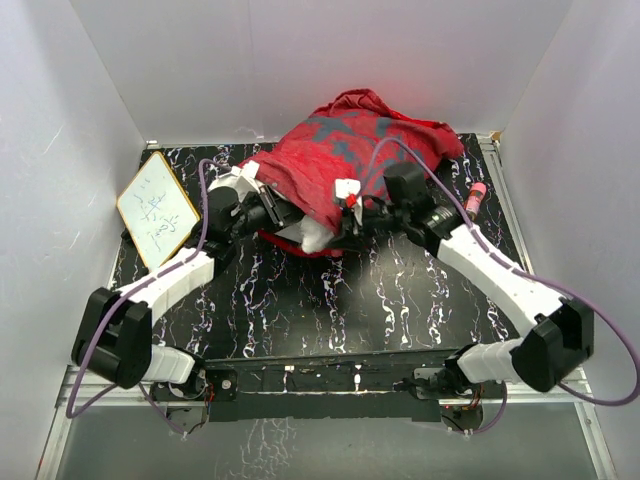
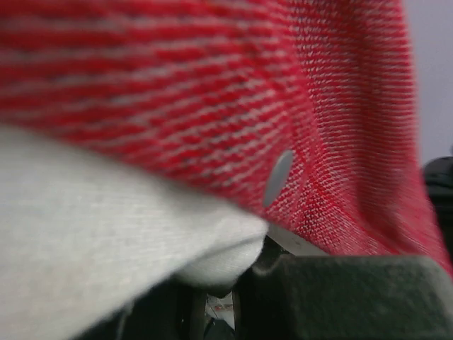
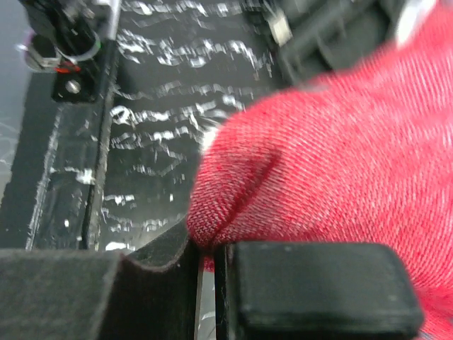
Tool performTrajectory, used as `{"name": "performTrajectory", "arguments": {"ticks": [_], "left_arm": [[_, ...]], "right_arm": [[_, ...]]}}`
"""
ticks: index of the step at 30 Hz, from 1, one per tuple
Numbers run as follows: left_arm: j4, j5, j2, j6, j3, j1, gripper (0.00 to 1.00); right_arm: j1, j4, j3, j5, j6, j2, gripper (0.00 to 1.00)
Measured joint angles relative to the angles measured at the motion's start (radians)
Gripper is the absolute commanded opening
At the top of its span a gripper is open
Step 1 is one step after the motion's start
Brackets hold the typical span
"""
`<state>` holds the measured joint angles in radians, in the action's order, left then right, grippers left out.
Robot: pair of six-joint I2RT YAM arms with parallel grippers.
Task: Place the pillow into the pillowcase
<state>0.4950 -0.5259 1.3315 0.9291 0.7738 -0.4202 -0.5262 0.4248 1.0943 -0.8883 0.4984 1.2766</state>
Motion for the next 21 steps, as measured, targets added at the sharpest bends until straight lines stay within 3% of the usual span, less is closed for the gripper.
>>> {"name": "performTrajectory", "arguments": {"ticks": [4, 7, 8, 11, 13, 16, 21], "left_arm": [[0.098, 0.077, 0.090, -0.002, 0.035, -0.020, 0.00], [0.143, 0.153, 0.137, -0.007, 0.051, -0.061, 0.04], [0.151, 0.172, 0.143, -0.010, 0.048, -0.077, 0.12], [0.186, 0.210, 0.138, -0.016, -0.011, -0.109, 0.52], [0.185, 0.223, 0.110, -0.029, -0.089, -0.122, 0.69], [0.115, 0.238, 0.018, -0.060, -0.222, -0.129, 0.80], [-0.191, 0.264, -0.292, -0.169, -0.314, -0.129, 0.83]], "right_arm": [[-0.077, 0.121, 0.267, -0.070, 0.026, 0.136, 0.08], [-0.090, 0.119, 0.312, -0.081, -0.024, 0.178, 0.08], [-0.087, 0.111, 0.296, -0.075, -0.045, 0.178, 0.08], [-0.047, 0.044, 0.160, -0.075, -0.111, 0.159, 0.08], [0.005, 0.039, 0.078, -0.083, -0.134, 0.158, 0.08], [0.112, 0.042, -0.025, -0.113, -0.152, 0.157, 0.08], [0.200, 0.050, -0.023, -0.167, -0.162, 0.105, 0.08]]}}
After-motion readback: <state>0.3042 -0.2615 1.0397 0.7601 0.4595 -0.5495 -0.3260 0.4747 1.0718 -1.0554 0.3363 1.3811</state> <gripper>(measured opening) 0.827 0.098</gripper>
